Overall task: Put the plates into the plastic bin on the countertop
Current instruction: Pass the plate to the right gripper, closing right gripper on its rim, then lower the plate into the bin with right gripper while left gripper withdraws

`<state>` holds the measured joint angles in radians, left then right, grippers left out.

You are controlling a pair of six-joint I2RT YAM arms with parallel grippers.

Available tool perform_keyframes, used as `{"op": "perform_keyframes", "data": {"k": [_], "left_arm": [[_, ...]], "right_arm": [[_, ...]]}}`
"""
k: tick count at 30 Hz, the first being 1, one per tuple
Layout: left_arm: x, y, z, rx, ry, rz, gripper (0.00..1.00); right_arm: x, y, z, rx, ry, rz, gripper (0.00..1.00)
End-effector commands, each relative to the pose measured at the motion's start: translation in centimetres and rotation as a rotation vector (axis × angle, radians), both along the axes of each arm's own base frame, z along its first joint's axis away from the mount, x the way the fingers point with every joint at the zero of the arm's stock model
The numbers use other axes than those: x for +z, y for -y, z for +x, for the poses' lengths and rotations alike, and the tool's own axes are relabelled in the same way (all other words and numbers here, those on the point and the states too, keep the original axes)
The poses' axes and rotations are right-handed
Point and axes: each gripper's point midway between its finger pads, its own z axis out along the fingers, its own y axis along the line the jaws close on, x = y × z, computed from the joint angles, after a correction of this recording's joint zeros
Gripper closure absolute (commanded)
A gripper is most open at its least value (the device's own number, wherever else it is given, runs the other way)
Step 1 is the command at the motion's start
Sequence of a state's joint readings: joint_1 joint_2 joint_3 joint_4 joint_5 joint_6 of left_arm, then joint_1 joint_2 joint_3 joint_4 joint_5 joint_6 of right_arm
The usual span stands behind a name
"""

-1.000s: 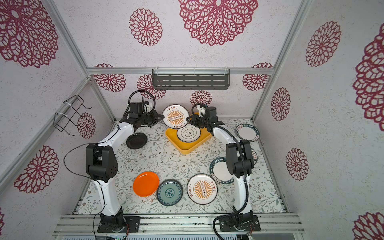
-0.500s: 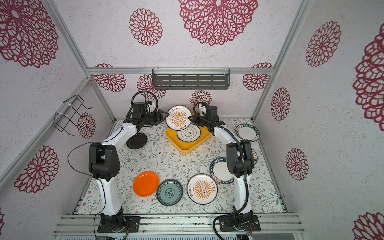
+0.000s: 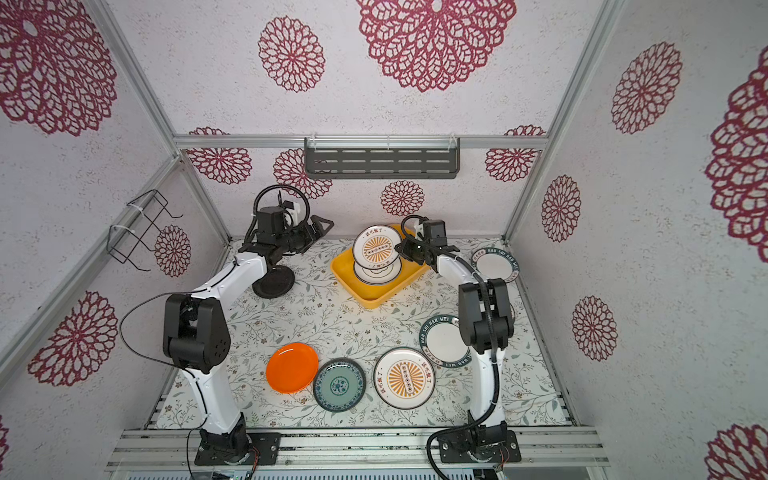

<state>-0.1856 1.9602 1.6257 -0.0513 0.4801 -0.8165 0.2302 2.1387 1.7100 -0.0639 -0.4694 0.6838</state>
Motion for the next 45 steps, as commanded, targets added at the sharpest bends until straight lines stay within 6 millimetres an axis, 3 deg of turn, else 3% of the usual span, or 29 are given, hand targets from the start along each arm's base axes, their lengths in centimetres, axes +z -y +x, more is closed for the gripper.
{"op": "perform_keyframes", "data": {"k": [1, 8, 18, 25, 32, 35, 45], "left_arm": [[3.9, 0.6, -0.1, 0.007, 0.088, -0.066, 0.03], [7.0, 0.9, -2.0, 0.066, 0.179, 0.017, 0.03], [8.8, 1.3, -4.9, 0.066, 0.286, 0.032, 0.03], [8.2, 0.0, -3.3, 0.080, 0.249, 0.006, 0.03], [4.7, -3.8, -1.8, 0.155, 0.117, -0.001, 0.03], [3.4, -4.5, -1.9, 0.177, 0.091, 0.018, 0.03], [0.5, -6.6, -2.4, 0.224, 0.012, 0.124, 0.03]], "right_arm": [[0.2, 0.3, 1.2, -0.011, 0.021, -0.036, 1.00], [-2.2, 0.0, 1.7, 0.006, -0.037, -0.072, 1.00], [-4.0, -0.5, 1.7, 0.013, -0.089, -0.096, 1.00], [-4.8, -0.8, 1.7, 0.021, -0.109, -0.111, 0.97], [-5.2, -0.3, 1.7, 0.013, -0.108, -0.147, 0.69], [-4.9, -0.2, 1.8, 0.006, -0.100, -0.156, 0.55], [-2.8, 0.3, 2.2, -0.015, -0.046, -0.207, 0.28]]}}
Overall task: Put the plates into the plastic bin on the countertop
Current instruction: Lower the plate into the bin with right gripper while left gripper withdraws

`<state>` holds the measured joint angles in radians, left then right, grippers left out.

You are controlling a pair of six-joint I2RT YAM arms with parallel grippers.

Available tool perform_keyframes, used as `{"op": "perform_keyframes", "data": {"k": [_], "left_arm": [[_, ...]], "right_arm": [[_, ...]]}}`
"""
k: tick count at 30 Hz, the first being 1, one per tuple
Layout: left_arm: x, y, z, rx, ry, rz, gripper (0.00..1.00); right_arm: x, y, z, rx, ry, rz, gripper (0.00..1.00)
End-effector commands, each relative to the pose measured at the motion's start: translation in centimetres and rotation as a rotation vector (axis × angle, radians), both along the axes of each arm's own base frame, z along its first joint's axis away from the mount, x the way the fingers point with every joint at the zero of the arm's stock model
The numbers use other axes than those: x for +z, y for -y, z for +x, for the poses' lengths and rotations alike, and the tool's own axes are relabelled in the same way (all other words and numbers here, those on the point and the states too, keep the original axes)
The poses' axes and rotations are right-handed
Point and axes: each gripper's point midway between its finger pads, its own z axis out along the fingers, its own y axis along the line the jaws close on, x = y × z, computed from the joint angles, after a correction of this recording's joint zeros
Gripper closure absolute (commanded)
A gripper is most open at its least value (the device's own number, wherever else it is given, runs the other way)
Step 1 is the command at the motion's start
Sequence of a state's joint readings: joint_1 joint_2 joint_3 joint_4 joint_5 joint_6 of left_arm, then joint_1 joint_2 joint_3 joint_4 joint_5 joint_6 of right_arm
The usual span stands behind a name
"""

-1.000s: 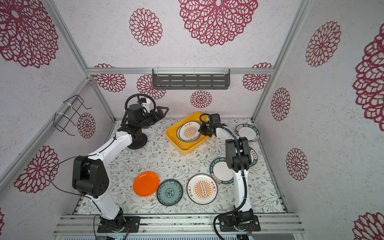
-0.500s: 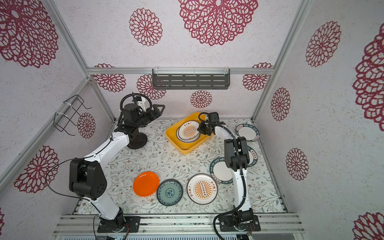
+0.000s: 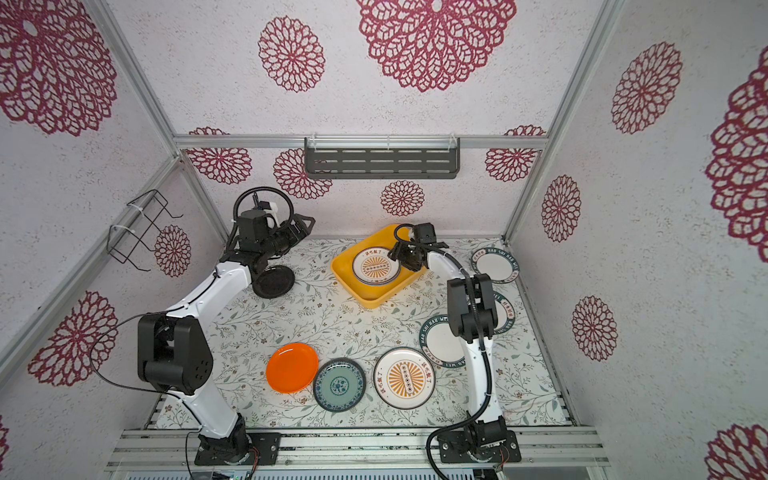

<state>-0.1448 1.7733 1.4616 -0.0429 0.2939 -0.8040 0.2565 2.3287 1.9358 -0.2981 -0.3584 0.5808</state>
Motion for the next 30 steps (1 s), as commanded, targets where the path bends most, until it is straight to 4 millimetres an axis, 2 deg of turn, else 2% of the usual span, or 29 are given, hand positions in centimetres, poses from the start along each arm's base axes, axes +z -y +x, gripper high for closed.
{"op": "perform_keyframes", "data": {"k": [1, 7, 11, 13, 14, 19, 24, 30], "left_arm": [[-2.0, -1.2, -0.5, 0.017, -0.052, 0.055, 0.03], [-3.5, -4.2, -2.8, 0.094, -0.132, 0.092, 0.03], [-4.7, -5.5, -4.7, 0.143, -0.173, 0.045, 0.03], [-5.4, -5.8, -5.7, 0.152, -0.195, 0.033, 0.03], [-5.5, -5.7, -6.1, 0.142, -0.201, 0.029, 0.03], [-5.9, -4.3, -7.9, 0.051, -0.228, 0.047, 0.03], [-5.5, -1.6, -8.8, -0.073, -0.203, 0.118, 0.03], [-4.8, 3.7, -8.8, -0.238, -0.164, 0.203, 0.03]], "right_arm": [[3.8, 0.5, 0.7, -0.009, 0.082, -0.035, 0.27], [8.0, -0.1, 0.7, -0.008, 0.184, -0.062, 0.17], [10.3, -2.0, -0.2, 0.041, 0.236, -0.041, 0.13], [10.8, -2.7, -0.9, 0.056, 0.243, -0.051, 0.11], [11.1, -3.0, -1.3, 0.061, 0.246, -0.055, 0.02], [11.6, -2.8, -3.5, 0.040, 0.237, -0.044, 0.01], [10.5, 0.3, -7.0, -0.091, 0.225, -0.079, 0.01], [9.1, 3.7, -12.5, -0.208, 0.180, -0.115, 0.01]]}}
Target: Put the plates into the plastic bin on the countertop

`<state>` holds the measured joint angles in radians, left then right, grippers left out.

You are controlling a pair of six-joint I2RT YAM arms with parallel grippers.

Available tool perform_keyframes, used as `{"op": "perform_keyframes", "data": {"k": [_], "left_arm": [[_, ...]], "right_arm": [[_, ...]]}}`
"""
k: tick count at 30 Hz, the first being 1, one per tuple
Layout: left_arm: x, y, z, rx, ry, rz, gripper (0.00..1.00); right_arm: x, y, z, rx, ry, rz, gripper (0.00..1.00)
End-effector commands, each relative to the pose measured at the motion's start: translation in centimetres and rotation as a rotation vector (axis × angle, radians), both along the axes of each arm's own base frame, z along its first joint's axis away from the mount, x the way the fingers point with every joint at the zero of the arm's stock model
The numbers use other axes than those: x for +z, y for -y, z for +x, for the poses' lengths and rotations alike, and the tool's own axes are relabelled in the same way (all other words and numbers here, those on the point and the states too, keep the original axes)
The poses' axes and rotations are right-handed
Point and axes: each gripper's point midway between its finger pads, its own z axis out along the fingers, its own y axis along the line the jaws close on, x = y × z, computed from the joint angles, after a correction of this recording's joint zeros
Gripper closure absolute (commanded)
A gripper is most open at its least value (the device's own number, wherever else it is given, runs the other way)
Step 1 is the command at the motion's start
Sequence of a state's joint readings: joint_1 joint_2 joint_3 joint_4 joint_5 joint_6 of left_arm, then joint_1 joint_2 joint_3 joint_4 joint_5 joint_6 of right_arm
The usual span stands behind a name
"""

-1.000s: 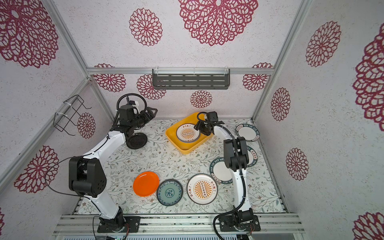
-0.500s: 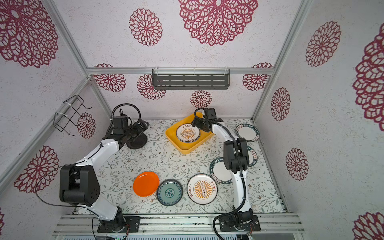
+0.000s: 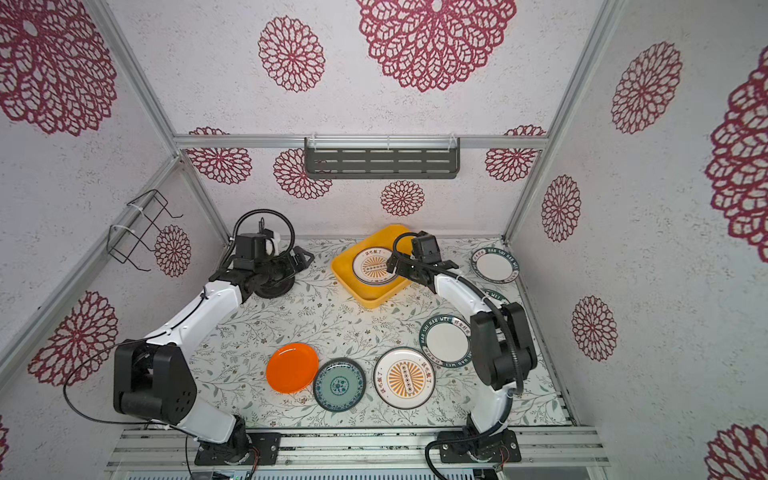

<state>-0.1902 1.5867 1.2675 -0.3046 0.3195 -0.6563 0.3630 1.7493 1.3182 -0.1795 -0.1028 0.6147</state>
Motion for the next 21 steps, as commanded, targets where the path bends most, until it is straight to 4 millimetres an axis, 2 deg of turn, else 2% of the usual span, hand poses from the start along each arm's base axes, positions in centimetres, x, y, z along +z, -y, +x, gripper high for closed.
{"op": "perform_keyframes", "data": {"k": [1, 5, 10, 16, 21], "left_arm": [[0.3, 3.4, -0.3, -0.139, 0.039, 0.045, 0.03], [-0.1, 6.1, -0.8, -0.204, 0.027, 0.031, 0.03], [0.7, 7.7, -0.4, -0.214, 0.076, 0.067, 0.03], [2.3, 9.8, 0.8, -0.207, 0.094, 0.026, 0.03], [3.9, 13.2, -0.1, -0.205, 0.114, 0.024, 0.03]], "right_arm": [[2.3, 2.0, -1.6, -0.113, 0.064, -0.001, 0.01], [1.7, 3.9, -4.9, -0.158, 0.037, -0.015, 0.01], [1.6, 6.0, -7.9, -0.204, 0.041, -0.032, 0.01], [1.0, 8.3, -10.5, -0.222, 0.020, -0.029, 0.01], [0.0, 10.6, -12.7, -0.253, -0.040, 0.024, 0.01]]}}
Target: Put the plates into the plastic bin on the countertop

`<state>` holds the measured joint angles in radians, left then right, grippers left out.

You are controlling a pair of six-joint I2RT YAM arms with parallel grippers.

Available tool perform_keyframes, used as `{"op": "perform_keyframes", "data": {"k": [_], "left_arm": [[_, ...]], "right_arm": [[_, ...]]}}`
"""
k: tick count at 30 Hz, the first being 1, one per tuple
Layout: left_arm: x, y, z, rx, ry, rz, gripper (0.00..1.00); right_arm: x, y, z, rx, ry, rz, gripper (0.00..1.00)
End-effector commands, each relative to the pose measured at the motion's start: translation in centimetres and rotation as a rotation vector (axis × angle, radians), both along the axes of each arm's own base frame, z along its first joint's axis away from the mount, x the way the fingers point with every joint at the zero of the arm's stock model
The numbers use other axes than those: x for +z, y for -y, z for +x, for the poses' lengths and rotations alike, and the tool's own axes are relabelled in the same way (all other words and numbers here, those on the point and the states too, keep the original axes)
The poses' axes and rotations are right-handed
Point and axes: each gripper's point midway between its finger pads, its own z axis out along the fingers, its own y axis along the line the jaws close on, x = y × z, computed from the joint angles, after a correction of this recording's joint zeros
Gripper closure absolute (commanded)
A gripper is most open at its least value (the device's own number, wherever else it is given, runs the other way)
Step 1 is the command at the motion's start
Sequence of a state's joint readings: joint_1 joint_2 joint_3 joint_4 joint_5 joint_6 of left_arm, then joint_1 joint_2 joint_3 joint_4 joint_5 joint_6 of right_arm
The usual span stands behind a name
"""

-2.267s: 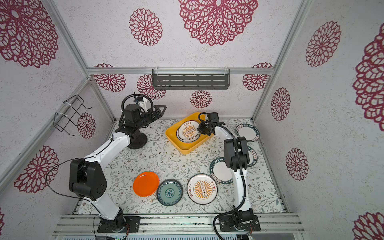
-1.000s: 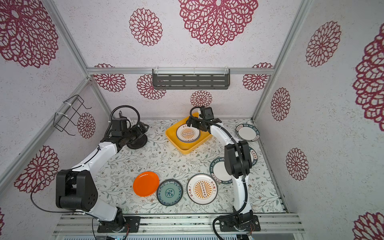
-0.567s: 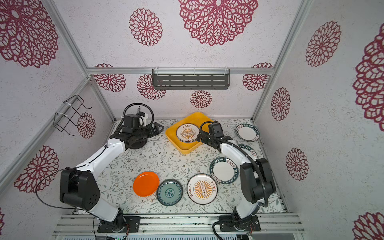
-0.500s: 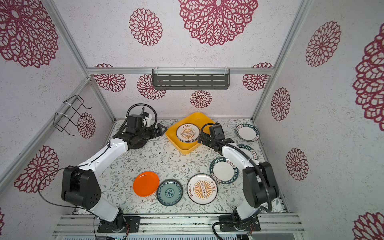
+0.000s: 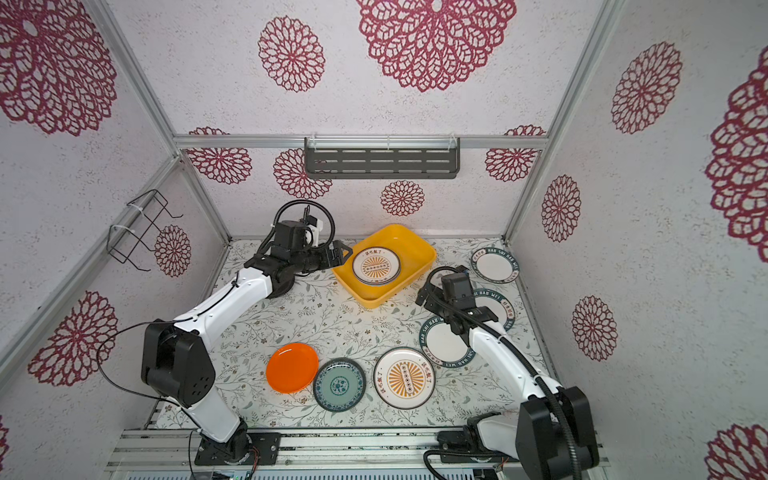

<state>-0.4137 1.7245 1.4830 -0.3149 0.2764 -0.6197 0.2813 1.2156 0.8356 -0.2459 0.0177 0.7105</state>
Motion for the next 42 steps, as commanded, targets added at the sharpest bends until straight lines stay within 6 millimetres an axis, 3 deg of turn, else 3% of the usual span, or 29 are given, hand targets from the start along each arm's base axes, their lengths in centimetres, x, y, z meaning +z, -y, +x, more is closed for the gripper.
{"op": "perform_keyframes", "data": {"k": [1, 5, 10, 16, 22, 30, 34, 42], "left_arm": [[1.5, 3.2, -0.9, 0.008, 0.022, -0.021, 0.03], [1.3, 6.2, -3.2, 0.004, -0.025, -0.065, 0.03], [0.7, 9.1, -6.4, -0.011, -0.046, -0.046, 0.03], [0.7, 11.5, -8.6, -0.026, -0.021, -0.019, 0.03], [0.6, 12.4, -8.9, -0.012, -0.011, -0.051, 0.03], [0.5, 13.3, -8.7, -0.056, 0.003, -0.042, 0.03], [0.2, 13.8, -8.5, -0.079, -0.010, -0.016, 0.03], [0.2, 12.7, -6.5, -0.093, -0.022, -0.056, 0.03]], "right_arm": [[0.3, 1.5, -1.9, -0.028, -0.020, 0.054, 0.01], [-0.3, 3.5, -4.0, -0.071, -0.012, 0.100, 0.01], [-1.1, 4.1, -5.5, -0.058, -0.010, 0.180, 0.01], [-4.2, 5.9, -7.6, -0.136, -0.140, 0.193, 0.06], [-6.8, 7.3, -9.7, -0.188, -0.243, 0.173, 0.07], [-10.2, 7.9, -10.9, -0.217, -0.295, 0.209, 0.15], [-10.9, 8.6, -11.7, -0.231, -0.318, 0.173, 0.17], [-12.5, 8.5, -11.5, -0.278, -0.271, 0.233, 0.23]]}}
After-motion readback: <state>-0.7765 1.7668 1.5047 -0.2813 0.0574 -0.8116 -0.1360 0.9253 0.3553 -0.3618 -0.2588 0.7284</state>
